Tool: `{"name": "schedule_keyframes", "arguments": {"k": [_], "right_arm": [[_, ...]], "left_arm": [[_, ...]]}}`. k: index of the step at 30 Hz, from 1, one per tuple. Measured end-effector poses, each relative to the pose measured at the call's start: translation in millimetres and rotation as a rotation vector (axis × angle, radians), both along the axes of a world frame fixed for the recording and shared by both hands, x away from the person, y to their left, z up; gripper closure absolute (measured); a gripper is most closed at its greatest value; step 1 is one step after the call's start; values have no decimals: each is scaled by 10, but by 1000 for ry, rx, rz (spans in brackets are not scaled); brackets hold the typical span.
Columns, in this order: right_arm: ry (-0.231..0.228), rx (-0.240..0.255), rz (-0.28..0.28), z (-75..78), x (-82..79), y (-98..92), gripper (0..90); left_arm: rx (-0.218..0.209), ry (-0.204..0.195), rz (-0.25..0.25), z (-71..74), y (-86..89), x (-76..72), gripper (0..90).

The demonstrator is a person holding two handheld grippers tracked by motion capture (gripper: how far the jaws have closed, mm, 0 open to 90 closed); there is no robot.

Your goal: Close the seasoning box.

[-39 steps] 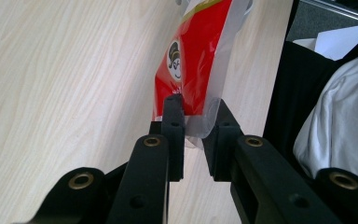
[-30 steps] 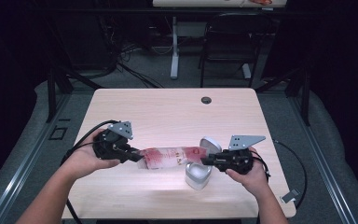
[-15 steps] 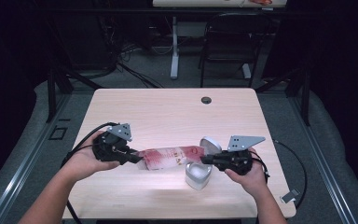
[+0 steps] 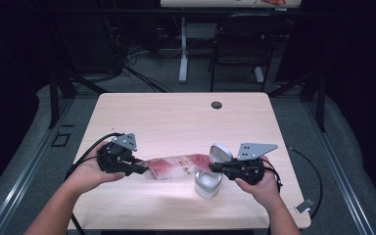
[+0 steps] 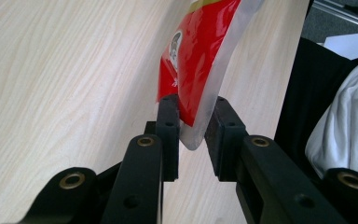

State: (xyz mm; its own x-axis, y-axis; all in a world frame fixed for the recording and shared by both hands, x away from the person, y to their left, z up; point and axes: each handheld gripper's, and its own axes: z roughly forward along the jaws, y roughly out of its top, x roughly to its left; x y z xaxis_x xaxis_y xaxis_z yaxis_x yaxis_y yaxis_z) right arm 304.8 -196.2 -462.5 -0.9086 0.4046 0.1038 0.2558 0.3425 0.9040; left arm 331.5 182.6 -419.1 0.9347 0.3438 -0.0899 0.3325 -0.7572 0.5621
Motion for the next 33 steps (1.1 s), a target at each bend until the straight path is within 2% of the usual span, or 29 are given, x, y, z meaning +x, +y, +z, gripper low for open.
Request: {"name": "schedule_keyframes", "arguments": {"k": [4, 17, 29, 33], "right_arm": [[-7, -2, -2, 17, -12, 11, 900], [-29, -8, 7, 69, -49, 90, 900], [-39, -16, 1, 164, -27, 124, 900], [-36, -15, -1, 178, -2, 146, 900]], "left_arm": [[-7, 0, 7, -52, 16, 0, 753], [-54, 23, 26, -351, 85, -9, 753], [-61, 27, 15, -511, 53, -9, 767], [-65, 29, 26, -574, 54, -4, 770]]}}
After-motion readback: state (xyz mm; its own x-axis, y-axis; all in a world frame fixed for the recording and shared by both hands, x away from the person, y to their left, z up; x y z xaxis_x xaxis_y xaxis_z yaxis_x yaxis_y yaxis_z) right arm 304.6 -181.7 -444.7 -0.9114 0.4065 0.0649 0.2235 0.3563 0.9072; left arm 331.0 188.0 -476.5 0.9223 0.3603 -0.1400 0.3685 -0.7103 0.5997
